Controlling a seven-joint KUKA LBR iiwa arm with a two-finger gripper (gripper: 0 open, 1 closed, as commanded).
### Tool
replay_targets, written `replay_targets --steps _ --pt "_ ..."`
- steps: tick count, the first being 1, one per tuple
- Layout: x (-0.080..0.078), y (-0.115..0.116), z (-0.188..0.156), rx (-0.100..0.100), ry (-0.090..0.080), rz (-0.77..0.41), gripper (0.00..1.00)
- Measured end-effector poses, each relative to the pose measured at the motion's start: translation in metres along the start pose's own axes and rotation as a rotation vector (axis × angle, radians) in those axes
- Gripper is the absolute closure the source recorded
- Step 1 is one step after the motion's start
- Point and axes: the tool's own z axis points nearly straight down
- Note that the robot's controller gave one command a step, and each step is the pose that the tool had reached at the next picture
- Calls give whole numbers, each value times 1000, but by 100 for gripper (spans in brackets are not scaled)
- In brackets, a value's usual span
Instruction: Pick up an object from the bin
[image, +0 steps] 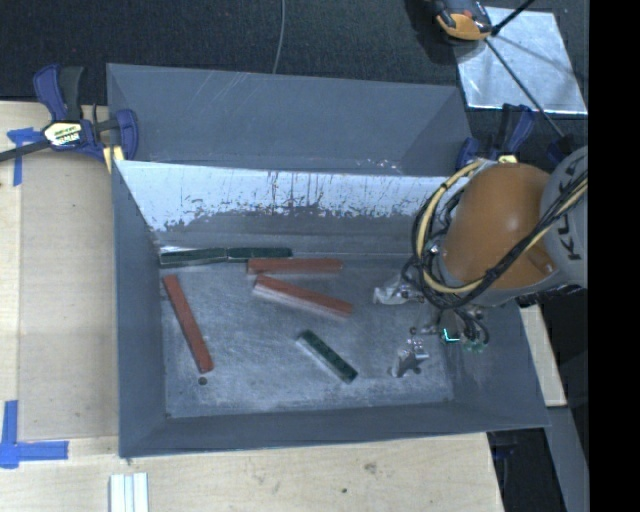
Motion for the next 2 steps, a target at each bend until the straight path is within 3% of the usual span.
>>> replay_targets --steps 1,2 --pt "-2 0 -4 1 -8 -1 0" --pt "-56 51 48 4 -28 -170 100"
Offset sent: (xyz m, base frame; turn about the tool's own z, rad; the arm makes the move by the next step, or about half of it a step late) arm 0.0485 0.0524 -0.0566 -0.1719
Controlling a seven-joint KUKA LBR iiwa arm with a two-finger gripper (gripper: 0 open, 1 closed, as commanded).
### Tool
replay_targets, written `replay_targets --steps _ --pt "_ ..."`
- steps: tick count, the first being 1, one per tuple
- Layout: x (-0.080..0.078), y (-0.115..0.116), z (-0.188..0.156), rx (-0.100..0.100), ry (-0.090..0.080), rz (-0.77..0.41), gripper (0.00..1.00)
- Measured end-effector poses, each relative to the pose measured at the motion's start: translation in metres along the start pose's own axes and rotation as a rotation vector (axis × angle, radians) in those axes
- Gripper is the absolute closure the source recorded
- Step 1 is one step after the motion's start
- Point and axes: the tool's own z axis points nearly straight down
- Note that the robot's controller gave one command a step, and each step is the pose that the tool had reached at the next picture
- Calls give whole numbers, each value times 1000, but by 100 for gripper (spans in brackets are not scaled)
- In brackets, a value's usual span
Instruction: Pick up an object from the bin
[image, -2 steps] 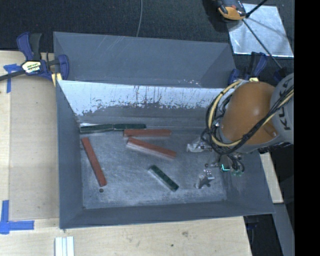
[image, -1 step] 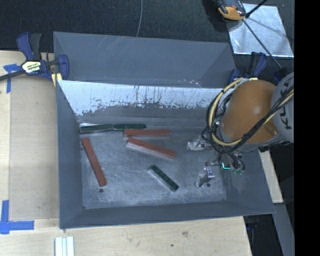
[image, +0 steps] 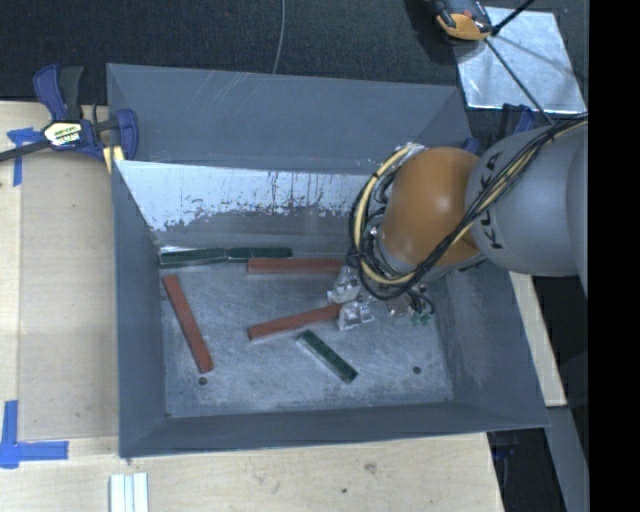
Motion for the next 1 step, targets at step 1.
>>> replay_targets --steps 1 --pt "0 0 0 0 0 0 100"
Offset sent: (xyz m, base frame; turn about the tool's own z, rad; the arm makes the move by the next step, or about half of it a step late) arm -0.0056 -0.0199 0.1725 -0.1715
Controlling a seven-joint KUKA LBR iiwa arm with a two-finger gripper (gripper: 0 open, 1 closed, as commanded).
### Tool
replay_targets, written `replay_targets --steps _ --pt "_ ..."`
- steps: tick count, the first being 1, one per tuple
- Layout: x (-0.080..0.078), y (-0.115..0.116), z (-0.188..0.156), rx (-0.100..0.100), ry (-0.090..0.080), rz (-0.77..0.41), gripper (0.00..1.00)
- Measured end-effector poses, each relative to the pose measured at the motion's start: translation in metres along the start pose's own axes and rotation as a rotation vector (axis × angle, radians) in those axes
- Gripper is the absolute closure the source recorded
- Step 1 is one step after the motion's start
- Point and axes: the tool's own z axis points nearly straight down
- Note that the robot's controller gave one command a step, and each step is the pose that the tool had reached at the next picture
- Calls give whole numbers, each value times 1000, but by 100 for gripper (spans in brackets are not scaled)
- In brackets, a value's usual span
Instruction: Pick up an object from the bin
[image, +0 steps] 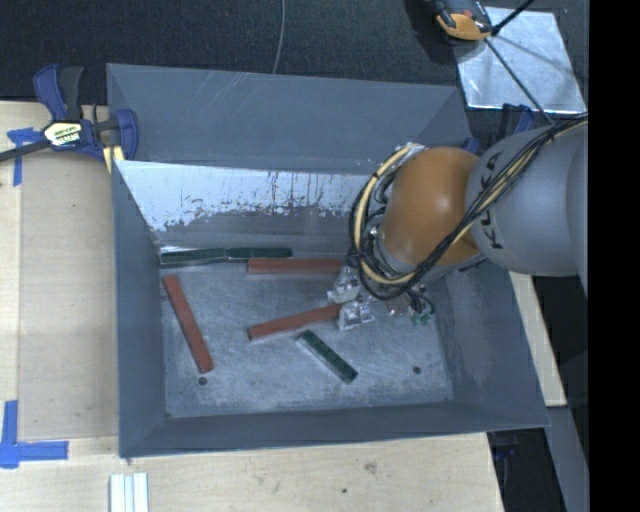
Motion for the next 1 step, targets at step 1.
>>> replay_targets --steps 1 --pt "3 -21 -176 -3 11 -170 100"
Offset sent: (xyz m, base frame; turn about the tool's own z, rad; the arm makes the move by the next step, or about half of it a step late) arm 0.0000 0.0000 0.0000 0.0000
